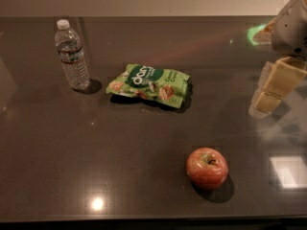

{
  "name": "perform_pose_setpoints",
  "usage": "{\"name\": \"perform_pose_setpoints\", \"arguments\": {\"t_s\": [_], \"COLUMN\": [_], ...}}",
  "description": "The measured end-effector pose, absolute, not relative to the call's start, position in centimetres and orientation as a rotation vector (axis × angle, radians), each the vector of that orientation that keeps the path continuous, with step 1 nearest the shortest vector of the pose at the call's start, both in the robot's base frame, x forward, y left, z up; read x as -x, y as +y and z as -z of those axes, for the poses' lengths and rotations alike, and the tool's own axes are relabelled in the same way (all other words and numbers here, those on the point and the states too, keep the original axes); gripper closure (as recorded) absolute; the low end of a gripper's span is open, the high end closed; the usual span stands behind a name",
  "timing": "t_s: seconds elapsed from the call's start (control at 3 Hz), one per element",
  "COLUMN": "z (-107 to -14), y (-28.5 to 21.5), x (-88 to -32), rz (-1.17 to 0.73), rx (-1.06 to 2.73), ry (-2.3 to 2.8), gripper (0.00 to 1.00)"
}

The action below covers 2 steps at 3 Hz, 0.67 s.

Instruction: Move water bottle near apple

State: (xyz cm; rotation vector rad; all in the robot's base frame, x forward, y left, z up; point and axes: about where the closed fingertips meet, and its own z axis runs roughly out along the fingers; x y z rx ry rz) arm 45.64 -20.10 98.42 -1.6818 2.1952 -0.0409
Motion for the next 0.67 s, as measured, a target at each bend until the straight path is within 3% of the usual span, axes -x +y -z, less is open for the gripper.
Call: {"name": "perform_pose_setpoints", "arguments": {"t_s": [0.67], "z": [-99.2], "y": [-15.3], "x": [-52.1], "rz": [-0.118], "rx": [1.56], "ry": [2.076], "gripper": [0.0]}}
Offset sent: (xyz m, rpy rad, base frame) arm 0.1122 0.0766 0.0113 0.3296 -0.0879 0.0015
